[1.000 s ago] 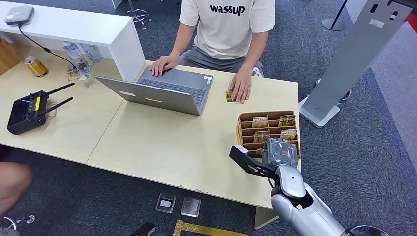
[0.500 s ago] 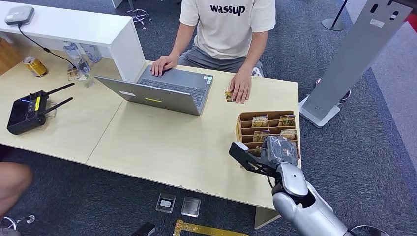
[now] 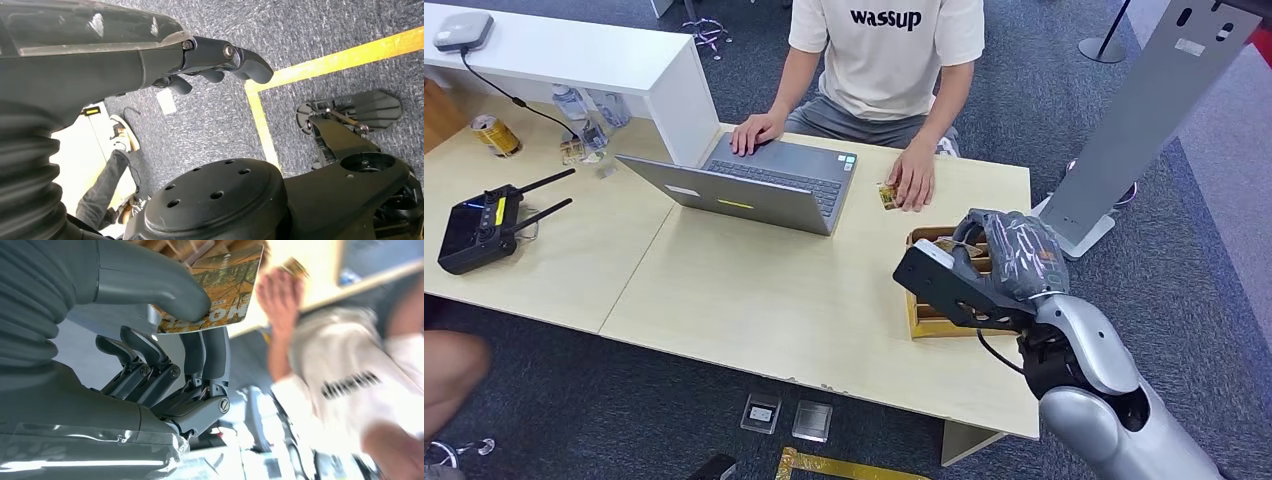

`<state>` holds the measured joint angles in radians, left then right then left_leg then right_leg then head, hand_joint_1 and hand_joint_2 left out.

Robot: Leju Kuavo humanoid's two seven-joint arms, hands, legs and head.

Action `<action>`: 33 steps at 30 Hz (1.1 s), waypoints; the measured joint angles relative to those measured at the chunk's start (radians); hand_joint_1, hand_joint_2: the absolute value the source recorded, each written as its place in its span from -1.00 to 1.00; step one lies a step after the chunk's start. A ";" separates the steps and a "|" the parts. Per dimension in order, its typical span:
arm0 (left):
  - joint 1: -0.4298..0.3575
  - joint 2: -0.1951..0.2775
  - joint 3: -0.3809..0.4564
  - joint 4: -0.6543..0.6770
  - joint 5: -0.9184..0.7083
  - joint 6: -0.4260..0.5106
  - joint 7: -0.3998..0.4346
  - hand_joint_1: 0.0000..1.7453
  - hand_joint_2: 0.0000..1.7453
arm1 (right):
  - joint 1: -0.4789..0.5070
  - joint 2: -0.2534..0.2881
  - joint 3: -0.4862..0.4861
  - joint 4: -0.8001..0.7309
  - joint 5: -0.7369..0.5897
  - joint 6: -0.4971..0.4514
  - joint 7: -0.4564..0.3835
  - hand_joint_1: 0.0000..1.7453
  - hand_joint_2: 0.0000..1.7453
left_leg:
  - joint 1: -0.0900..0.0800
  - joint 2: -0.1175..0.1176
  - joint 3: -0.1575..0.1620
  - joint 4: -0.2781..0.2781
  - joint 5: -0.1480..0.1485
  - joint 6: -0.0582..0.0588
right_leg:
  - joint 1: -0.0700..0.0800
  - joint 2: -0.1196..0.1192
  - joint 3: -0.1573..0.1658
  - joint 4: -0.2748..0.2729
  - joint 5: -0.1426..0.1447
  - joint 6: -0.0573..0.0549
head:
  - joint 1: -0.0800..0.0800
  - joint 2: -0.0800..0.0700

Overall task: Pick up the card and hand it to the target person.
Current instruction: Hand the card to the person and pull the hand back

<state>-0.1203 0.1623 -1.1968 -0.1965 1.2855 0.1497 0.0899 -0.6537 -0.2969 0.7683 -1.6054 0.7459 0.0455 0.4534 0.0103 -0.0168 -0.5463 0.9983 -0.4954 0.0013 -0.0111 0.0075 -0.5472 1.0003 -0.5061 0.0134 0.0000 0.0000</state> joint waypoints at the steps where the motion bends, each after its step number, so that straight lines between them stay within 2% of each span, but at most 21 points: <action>1: 0.000 -0.002 -0.004 0.001 -0.004 -0.002 -0.001 -1.00 1.00 | -0.001 0.024 0.008 0.051 0.024 -0.023 -0.019 1.00 1.00 | 0.000 0.000 0.001 -0.001 0.000 0.000 | 0.000 0.000 0.001 -0.001 0.000 0.000 | 0.000 0.000; 5: -0.002 -0.009 -0.018 0.002 -0.015 -0.009 -0.006 -1.00 1.00 | -0.018 0.109 0.027 0.279 0.101 -0.153 -0.098 1.00 1.00 | 0.000 0.003 0.003 -0.003 0.001 0.000 | 0.000 0.002 0.003 -0.003 0.002 0.000 | 0.000 0.000; 10: -0.004 -0.022 -0.041 0.005 -0.029 -0.016 -0.019 -1.00 1.00 | -0.061 0.214 0.009 0.621 0.189 -0.427 -0.219 1.00 1.00 | 0.001 0.004 0.005 -0.004 0.002 0.000 | 0.001 0.004 0.004 -0.004 0.003 0.000 | 0.000 0.000; 12: -0.005 -0.027 -0.047 0.005 -0.029 -0.022 -0.017 -1.00 1.00 | -0.075 0.238 -0.002 0.717 0.202 -0.512 -0.256 1.00 1.00 | 0.000 0.004 0.005 -0.004 0.002 0.000 | 0.000 0.004 0.004 -0.004 0.003 0.000 | 0.000 0.000; 19: -0.012 -0.035 -0.061 0.007 -0.028 -0.046 0.011 -1.00 1.00 | -0.098 0.304 -0.003 0.961 0.274 -0.696 -0.299 1.00 1.00 | 0.000 0.002 0.005 -0.004 0.002 0.000 | 0.001 0.002 0.005 -0.004 0.002 0.000 | 0.000 0.000; 22: -0.018 -0.038 -0.067 0.007 -0.029 -0.054 0.017 -1.00 1.00 | -0.094 0.327 -0.001 1.039 0.281 -0.741 -0.325 1.00 1.00 | 0.000 0.002 0.005 -0.004 0.002 0.000 | 0.001 0.002 0.005 -0.004 0.002 0.000 | 0.000 0.000; 27: -0.023 -0.038 -0.070 0.009 -0.028 -0.046 0.019 -1.00 1.00 | -0.062 0.333 -0.027 1.043 0.320 -0.744 -0.340 1.00 1.00 | 0.001 0.000 0.003 -0.003 0.001 0.000 | 0.001 0.000 0.004 -0.003 0.001 0.000 | 0.000 0.000; 33: -0.020 -0.039 -0.069 0.007 -0.022 -0.049 0.012 -1.00 1.00 | 0.001 0.343 -0.145 0.992 0.374 -0.744 -0.403 1.00 1.00 | 0.001 -0.001 0.002 -0.002 0.001 0.000 | 0.001 -0.001 0.004 -0.003 0.001 0.000 | 0.000 0.000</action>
<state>-0.1404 0.1230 -1.2661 -0.1896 1.2636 0.1010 0.1020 -0.6524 0.0463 0.6236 -0.6134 1.1196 -0.6981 0.0507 0.0110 -0.0181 -0.5439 0.9961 -0.4943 0.0014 -0.0104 0.0063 -0.5434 0.9978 -0.5054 0.0134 0.0000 0.0000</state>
